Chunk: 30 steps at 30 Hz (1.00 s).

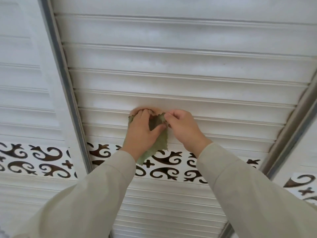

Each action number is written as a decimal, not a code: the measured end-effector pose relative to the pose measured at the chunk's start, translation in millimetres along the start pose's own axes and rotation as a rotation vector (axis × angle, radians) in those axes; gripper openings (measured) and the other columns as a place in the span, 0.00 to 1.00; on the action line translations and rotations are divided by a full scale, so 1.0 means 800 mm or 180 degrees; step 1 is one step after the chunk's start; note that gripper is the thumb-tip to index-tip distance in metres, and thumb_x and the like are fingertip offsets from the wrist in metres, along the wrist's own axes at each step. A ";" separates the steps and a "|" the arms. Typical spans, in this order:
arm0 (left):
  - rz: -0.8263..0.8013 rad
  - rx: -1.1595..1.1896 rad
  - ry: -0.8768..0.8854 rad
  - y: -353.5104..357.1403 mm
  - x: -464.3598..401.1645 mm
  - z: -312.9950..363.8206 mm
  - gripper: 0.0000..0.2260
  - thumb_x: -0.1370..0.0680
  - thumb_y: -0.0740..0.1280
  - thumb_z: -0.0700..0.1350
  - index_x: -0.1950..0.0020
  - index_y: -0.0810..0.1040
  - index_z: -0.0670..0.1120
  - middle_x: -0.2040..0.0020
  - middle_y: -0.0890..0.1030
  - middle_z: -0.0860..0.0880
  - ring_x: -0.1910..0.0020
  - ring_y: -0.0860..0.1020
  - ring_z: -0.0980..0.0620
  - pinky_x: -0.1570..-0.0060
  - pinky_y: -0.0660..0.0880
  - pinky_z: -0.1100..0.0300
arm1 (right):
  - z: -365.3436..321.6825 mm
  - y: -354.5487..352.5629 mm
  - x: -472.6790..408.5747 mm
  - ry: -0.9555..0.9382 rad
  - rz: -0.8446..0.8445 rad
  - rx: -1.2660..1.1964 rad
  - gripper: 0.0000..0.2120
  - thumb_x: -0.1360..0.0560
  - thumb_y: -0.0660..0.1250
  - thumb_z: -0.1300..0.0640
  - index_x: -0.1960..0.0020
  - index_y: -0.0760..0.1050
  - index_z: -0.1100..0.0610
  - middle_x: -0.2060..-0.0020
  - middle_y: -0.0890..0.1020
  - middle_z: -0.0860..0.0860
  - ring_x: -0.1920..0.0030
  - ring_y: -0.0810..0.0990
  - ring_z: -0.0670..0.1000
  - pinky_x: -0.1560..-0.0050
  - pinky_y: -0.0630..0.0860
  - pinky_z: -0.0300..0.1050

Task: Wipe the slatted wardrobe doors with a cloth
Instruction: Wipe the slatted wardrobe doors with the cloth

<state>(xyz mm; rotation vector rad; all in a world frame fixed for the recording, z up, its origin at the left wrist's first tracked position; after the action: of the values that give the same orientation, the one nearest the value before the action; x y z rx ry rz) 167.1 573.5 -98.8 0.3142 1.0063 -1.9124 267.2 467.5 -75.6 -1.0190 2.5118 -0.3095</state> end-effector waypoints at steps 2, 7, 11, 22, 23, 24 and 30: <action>0.0081 0.0173 0.0107 0.004 -0.002 0.031 0.23 0.31 0.71 0.62 0.45 0.72 0.51 0.49 0.74 0.54 0.48 0.74 0.52 0.45 0.75 0.52 | -0.010 -0.019 0.003 0.0016 0.0044 -0.0216 0.12 0.21 0.64 0.54 0.56 0.79 0.61 0.60 0.82 0.60 0.59 0.78 0.53 0.47 0.79 0.57; 0.0245 0.0798 0.0475 0.014 -0.019 0.124 0.12 0.26 0.70 0.51 0.47 0.71 0.50 0.50 0.74 0.51 0.49 0.75 0.48 0.48 0.76 0.46 | -0.052 -0.091 0.017 -0.0260 0.0220 -0.0576 0.10 0.23 0.64 0.59 0.59 0.77 0.65 0.63 0.79 0.54 0.59 0.78 0.51 0.49 0.79 0.59; 0.0362 0.1437 0.0729 0.025 -0.032 0.215 0.06 0.20 0.64 0.41 0.48 0.77 0.52 0.50 0.78 0.53 0.49 0.76 0.55 0.46 0.75 0.58 | -0.075 -0.186 0.034 -0.0421 0.0552 -0.0488 0.12 0.20 0.65 0.52 0.54 0.80 0.59 0.56 0.85 0.53 0.57 0.82 0.48 0.53 0.79 0.48; 0.0274 0.1475 0.2106 0.129 -0.025 0.501 0.08 0.22 0.65 0.52 0.57 0.82 0.53 0.48 0.73 0.51 0.44 0.72 0.44 0.39 0.70 0.50 | -0.087 -0.475 0.114 -0.0635 0.1195 -0.0146 0.15 0.18 0.61 0.47 0.47 0.78 0.57 0.59 0.84 0.49 0.61 0.82 0.49 0.56 0.78 0.50; 0.0317 0.1495 0.2118 0.139 -0.024 0.522 0.10 0.22 0.64 0.52 0.56 0.83 0.51 0.46 0.71 0.51 0.43 0.71 0.44 0.38 0.69 0.51 | -0.083 -0.500 0.120 -0.0632 0.1234 -0.0128 0.16 0.19 0.61 0.46 0.46 0.78 0.58 0.58 0.84 0.52 0.61 0.81 0.50 0.56 0.79 0.52; 0.0364 0.1536 0.2116 0.150 -0.023 0.540 0.12 0.21 0.63 0.52 0.55 0.84 0.48 0.45 0.70 0.50 0.42 0.69 0.44 0.37 0.68 0.50 | -0.080 -0.523 0.127 -0.0612 0.1281 -0.0098 0.17 0.19 0.61 0.46 0.46 0.78 0.59 0.57 0.84 0.55 0.61 0.81 0.51 0.56 0.80 0.54; 0.0634 0.1177 0.2270 0.199 -0.037 0.650 0.12 0.18 0.60 0.47 0.44 0.80 0.43 0.33 0.69 0.42 0.33 0.66 0.44 0.31 0.60 0.54 | -0.076 -0.659 0.146 -0.0527 0.1506 0.0180 0.17 0.19 0.60 0.45 0.44 0.77 0.58 0.57 0.81 0.49 0.61 0.79 0.49 0.58 0.76 0.46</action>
<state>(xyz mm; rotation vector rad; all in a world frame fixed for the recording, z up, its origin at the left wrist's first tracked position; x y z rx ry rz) 406.8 161.4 165.0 1.3285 0.9983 -1.8188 487.3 14.6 129.7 -0.3869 2.4798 -0.1449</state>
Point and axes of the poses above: each hand's wrist, its own x-axis away from the middle knuckle, its own y-axis out of the palm, z = x × y, the point moved 9 cm from there along -x, towards the middle knuckle
